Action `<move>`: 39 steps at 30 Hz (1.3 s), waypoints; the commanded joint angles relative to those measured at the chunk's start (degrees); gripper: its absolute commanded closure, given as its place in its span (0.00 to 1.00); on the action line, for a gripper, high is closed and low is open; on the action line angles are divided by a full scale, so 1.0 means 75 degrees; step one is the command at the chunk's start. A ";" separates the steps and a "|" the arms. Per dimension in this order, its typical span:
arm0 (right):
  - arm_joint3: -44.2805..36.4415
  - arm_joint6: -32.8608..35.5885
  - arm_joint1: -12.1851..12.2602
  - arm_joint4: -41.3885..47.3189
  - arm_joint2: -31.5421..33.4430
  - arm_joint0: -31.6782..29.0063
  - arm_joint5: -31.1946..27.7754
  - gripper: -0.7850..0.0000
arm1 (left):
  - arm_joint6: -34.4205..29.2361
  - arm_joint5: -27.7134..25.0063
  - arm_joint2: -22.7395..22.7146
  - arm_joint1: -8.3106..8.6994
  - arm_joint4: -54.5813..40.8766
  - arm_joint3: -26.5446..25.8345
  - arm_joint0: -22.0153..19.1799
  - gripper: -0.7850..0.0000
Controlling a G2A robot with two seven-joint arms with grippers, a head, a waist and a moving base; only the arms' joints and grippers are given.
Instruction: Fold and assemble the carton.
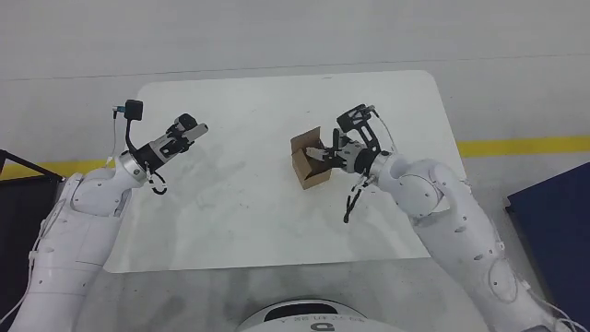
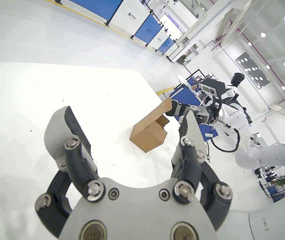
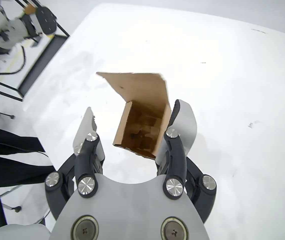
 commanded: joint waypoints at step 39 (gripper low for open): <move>0.1379 0.0933 -0.0133 -0.0016 -0.0879 0.1056 0.0026 0.49 | 0.0000 0.0000 0.0000 0.0000 0.0000 0.0000 0.0000 0.00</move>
